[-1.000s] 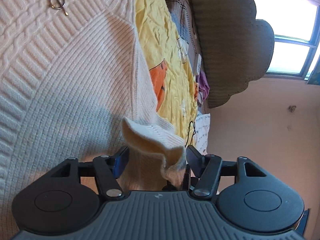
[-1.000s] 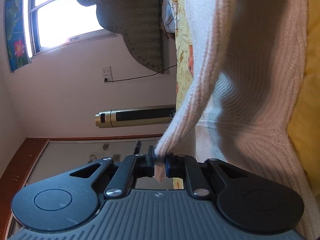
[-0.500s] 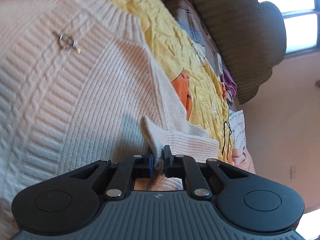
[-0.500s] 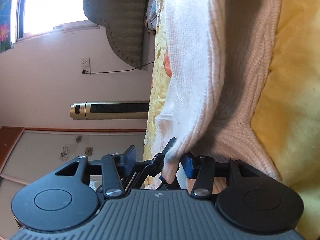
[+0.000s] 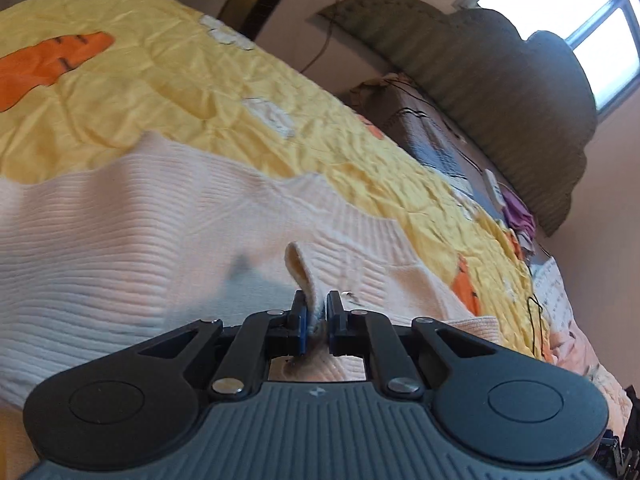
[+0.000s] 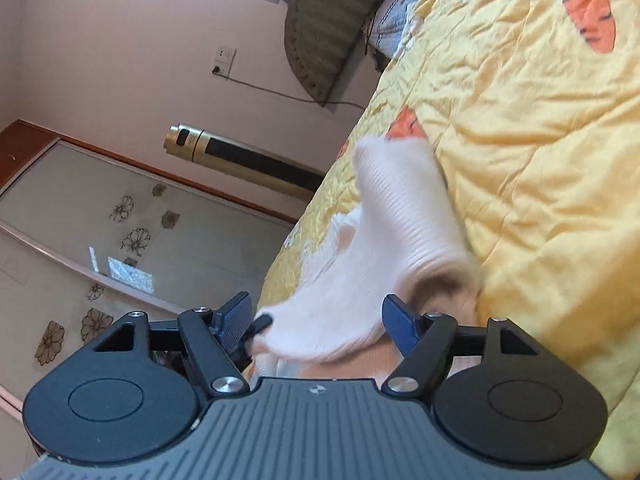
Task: Fold small clothes
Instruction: 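Lift the cuff with the right gripper and fold the sleeve across the sweater body, then lower the sleeve onto the sweater and open the right gripper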
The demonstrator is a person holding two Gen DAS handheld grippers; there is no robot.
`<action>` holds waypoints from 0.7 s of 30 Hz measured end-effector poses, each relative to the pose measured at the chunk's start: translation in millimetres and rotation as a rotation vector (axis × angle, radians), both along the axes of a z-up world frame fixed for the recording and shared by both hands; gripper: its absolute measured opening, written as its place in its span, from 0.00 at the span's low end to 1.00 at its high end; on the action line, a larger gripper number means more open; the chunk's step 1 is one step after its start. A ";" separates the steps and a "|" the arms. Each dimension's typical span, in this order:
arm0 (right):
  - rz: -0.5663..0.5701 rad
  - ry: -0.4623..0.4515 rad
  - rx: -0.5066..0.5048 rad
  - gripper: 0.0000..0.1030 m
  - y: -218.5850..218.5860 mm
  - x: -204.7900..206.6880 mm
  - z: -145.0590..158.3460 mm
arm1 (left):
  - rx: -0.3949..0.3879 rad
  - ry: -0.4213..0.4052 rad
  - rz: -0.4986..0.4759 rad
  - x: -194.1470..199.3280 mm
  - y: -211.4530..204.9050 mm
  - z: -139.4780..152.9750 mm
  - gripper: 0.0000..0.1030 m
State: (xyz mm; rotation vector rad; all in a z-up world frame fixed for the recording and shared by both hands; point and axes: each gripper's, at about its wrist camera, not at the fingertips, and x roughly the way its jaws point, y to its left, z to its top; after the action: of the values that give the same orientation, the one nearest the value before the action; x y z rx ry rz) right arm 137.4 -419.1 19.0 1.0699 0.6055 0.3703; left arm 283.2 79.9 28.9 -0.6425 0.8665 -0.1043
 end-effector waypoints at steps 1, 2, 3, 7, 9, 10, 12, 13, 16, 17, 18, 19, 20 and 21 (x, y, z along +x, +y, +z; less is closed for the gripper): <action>-0.024 0.004 -0.050 0.70 -6.1 4.7 3.5 | -0.001 0.015 0.018 -2.7 9.9 -4.8 0.09; -0.054 0.019 -0.113 0.70 -12.8 9.4 5.6 | -0.001 0.023 0.024 -5.0 15.0 -8.1 0.09; -0.082 0.047 -0.179 0.70 -16.2 19.7 7.4 | 0.005 0.030 0.028 -6.4 17.0 -10.1 0.09; -0.025 0.108 -0.367 0.68 -10.2 68.8 4.5 | 0.028 0.036 0.034 -10.2 15.0 -15.4 0.09; 0.010 0.144 -0.416 0.67 -1.0 96.6 -0.3 | 0.038 0.033 0.031 -10.4 10.6 -14.1 0.09; 0.021 0.164 -0.421 0.64 2.6 107.9 -4.4 | 0.033 0.033 0.029 -9.7 9.3 -13.4 0.09; 0.069 0.173 -0.408 0.58 12.5 125.1 -14.0 | 0.031 0.026 0.023 -10.3 10.2 -10.0 0.09; 0.093 0.180 -0.405 0.49 17.8 131.8 -18.6 | 0.027 0.021 0.021 -9.6 10.3 -7.5 0.09; 0.102 0.166 -0.476 0.20 29.5 137.9 -23.1 | 0.003 -0.009 0.010 -13.4 16.4 2.5 0.09; 0.099 0.146 -0.474 0.19 27.9 134.4 -19.9 | 0.003 -0.018 0.011 -15.5 17.9 4.5 0.09; 0.083 0.120 -0.470 0.16 24.2 129.7 -15.1 | 0.019 -0.022 0.019 -17.0 18.2 4.3 0.09; 0.063 0.099 -0.451 0.15 17.5 124.8 -12.6 | 0.059 -0.012 0.030 -16.1 16.6 1.2 0.07; 0.049 0.098 -0.432 0.15 12.0 121.6 -13.7 | 0.097 0.009 0.036 -14.1 15.0 -4.3 0.06; 0.027 0.126 -0.435 0.15 5.9 121.7 -19.3 | 0.107 0.035 0.039 -12.1 15.0 -11.3 0.06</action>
State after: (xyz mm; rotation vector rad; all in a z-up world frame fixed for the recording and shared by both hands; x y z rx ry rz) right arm 259.1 -413.2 -0.3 0.6709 0.7725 0.1815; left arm 271.1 94.9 17.6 -0.5625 0.8872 -0.0114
